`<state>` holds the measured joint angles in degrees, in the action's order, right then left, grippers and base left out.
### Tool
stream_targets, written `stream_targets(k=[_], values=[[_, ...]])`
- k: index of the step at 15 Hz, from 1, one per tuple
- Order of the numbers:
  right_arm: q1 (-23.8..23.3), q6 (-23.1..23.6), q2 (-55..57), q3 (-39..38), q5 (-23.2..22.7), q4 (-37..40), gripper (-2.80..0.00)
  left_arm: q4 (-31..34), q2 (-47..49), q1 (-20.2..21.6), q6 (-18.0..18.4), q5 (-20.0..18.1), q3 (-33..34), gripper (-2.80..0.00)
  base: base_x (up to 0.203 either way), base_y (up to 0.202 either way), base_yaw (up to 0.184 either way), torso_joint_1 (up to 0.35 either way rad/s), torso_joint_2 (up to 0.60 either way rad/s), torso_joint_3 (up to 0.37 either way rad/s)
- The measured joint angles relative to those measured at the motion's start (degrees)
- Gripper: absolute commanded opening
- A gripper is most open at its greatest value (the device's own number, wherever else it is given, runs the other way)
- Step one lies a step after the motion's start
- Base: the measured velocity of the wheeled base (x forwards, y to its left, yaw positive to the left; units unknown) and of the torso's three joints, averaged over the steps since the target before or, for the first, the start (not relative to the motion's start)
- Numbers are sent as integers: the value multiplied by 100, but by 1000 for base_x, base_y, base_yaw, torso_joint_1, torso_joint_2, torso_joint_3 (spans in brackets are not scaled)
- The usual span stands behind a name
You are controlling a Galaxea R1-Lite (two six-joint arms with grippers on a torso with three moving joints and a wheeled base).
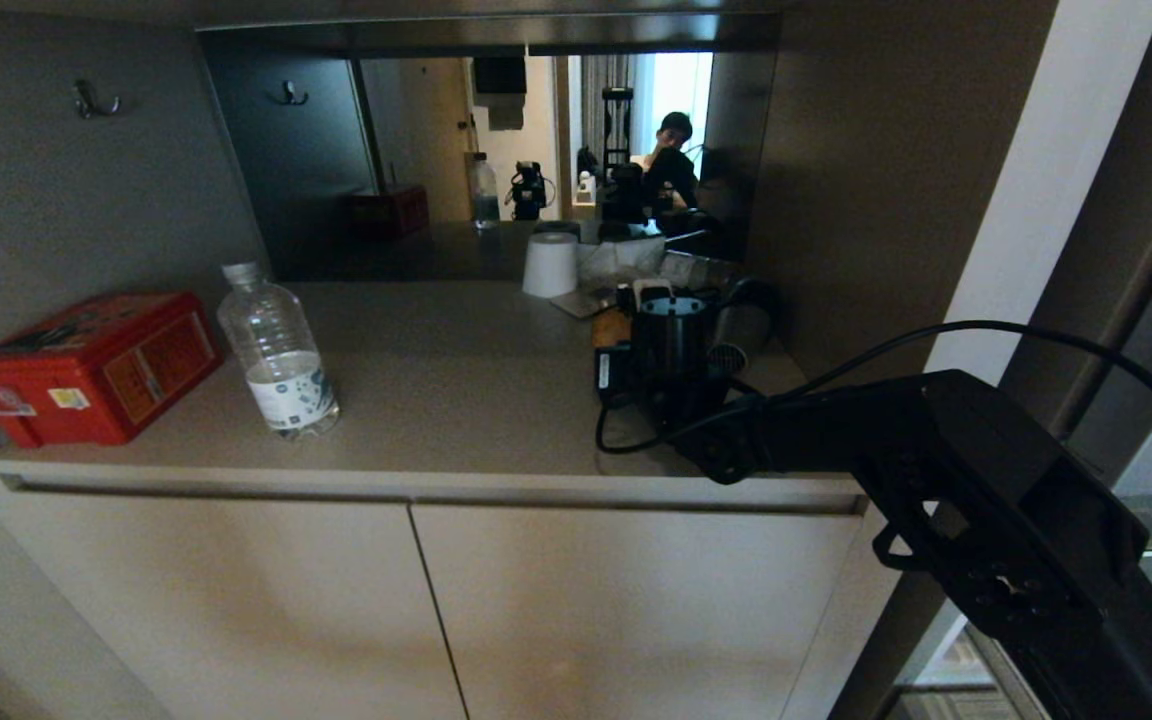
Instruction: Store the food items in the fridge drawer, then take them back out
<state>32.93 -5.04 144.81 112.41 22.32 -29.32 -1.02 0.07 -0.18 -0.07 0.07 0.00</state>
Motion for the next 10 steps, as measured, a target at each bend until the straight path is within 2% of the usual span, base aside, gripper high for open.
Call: stream_targets(k=[7,10], values=[[37,-11,-196,-69,191,-235,-280,-2,0,0,0,0,0,-280,0,0,0,0,0,0],[159,-30,-656,-723,211,-234,-280,-2,0,0,2,0,0,-280,0,0,0,0,0,0]])
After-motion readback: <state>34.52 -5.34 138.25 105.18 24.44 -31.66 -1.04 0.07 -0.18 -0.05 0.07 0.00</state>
